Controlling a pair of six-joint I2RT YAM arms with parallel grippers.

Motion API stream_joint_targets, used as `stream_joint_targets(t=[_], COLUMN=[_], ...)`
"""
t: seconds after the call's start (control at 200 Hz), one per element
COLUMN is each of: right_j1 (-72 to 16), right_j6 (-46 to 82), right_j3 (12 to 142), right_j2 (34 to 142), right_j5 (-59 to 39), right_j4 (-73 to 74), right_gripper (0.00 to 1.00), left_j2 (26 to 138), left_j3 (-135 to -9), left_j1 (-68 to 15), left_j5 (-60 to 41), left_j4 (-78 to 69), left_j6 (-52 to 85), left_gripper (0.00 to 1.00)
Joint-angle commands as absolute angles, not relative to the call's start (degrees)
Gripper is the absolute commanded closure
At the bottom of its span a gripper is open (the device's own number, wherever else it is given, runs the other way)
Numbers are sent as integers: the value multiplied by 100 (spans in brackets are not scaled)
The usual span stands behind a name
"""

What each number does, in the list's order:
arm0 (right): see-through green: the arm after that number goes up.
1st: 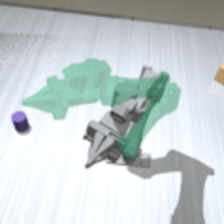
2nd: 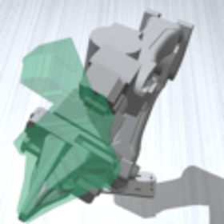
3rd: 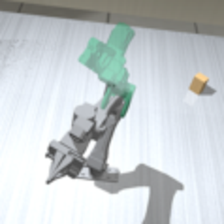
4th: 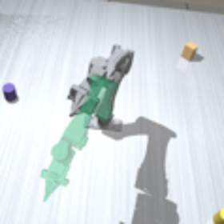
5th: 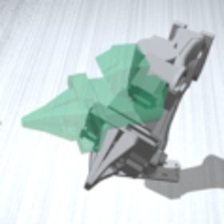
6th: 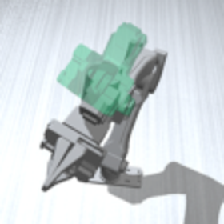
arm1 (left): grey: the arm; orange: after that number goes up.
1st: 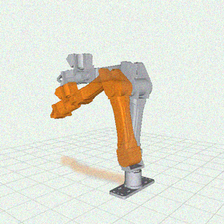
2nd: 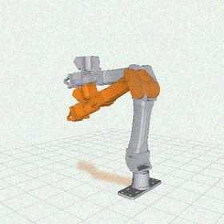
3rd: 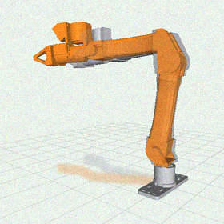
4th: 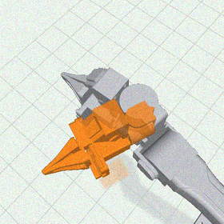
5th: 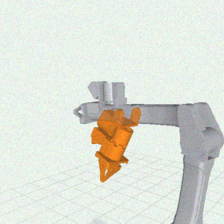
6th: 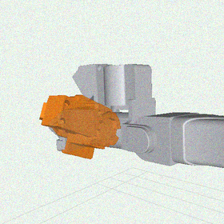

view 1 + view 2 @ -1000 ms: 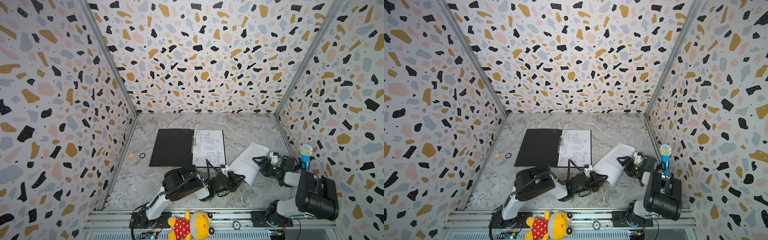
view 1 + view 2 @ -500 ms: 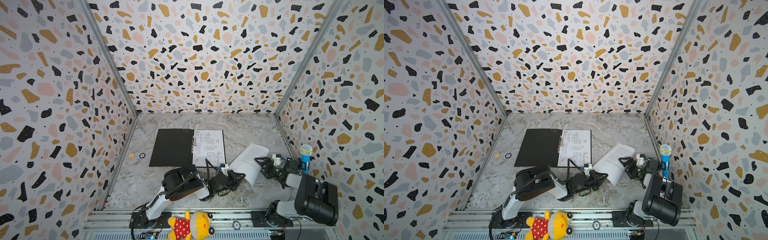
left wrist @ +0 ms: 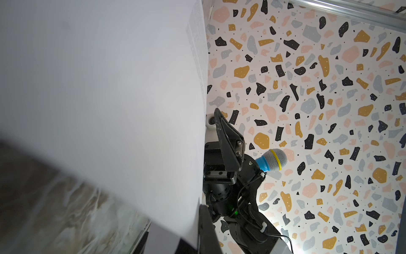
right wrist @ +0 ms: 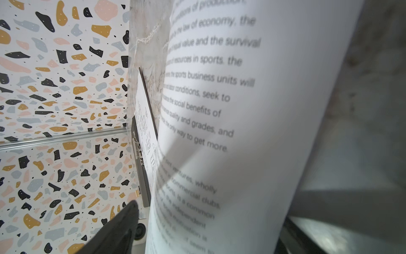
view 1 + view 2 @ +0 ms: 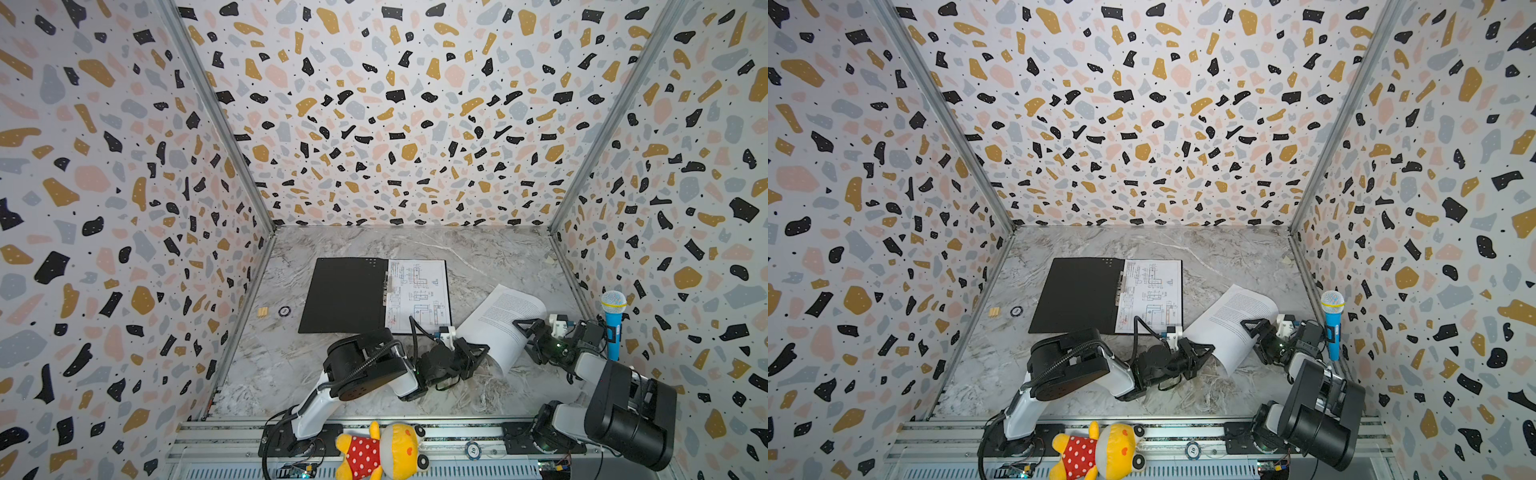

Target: Put the files into the folder

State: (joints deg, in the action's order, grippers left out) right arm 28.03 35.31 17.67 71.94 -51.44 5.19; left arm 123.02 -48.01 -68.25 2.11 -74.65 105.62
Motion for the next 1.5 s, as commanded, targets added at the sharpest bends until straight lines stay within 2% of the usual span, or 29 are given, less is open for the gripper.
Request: stream_joint_targets(t=[0.0, 0.681, 1.497], right_j1=[2839, 2839, 2921], right_j6=[3541, 3699, 3867], right_j3=[1699, 1813, 2108], right_j2=[6999, 6675, 6274], right_j5=[-5001, -5071, -5087], right_j4=[80, 44, -419], right_gripper=[12, 36, 38], left_j2=[12173, 12206, 12247], left_j3=[-4902, -4791, -4676], left_j1=[-6762, -6768, -6768], left_j5=[299, 248, 176], left_j4=[-7617, -7366, -7339], left_j6=[10378, 10276, 10108], left_gripper=[96, 97, 97])
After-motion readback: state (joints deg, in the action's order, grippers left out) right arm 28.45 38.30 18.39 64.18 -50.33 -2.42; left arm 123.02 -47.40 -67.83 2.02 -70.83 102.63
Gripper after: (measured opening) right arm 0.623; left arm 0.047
